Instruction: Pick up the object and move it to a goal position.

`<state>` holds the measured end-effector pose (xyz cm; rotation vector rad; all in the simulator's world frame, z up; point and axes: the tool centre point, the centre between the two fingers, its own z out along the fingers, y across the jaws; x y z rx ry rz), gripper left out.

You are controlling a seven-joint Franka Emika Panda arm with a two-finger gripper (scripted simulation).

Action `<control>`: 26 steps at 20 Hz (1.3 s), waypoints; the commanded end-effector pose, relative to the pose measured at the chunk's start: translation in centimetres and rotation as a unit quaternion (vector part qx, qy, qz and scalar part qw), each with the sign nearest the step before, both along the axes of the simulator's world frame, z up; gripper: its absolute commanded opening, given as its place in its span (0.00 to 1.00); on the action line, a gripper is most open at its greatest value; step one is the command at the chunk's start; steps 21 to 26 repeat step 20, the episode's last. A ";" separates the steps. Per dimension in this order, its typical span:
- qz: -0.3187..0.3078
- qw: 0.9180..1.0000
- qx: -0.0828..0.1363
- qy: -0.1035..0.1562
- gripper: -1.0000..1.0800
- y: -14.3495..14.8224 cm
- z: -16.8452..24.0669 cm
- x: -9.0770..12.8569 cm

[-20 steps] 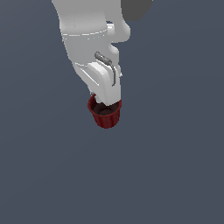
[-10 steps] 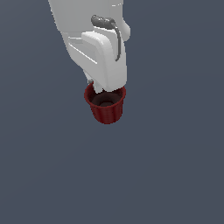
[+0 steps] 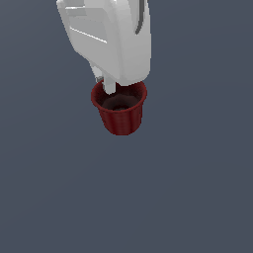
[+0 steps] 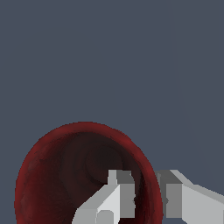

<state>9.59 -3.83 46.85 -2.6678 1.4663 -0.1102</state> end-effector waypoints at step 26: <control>0.000 1.000 0.001 -0.002 0.00 0.1 2.9 1.1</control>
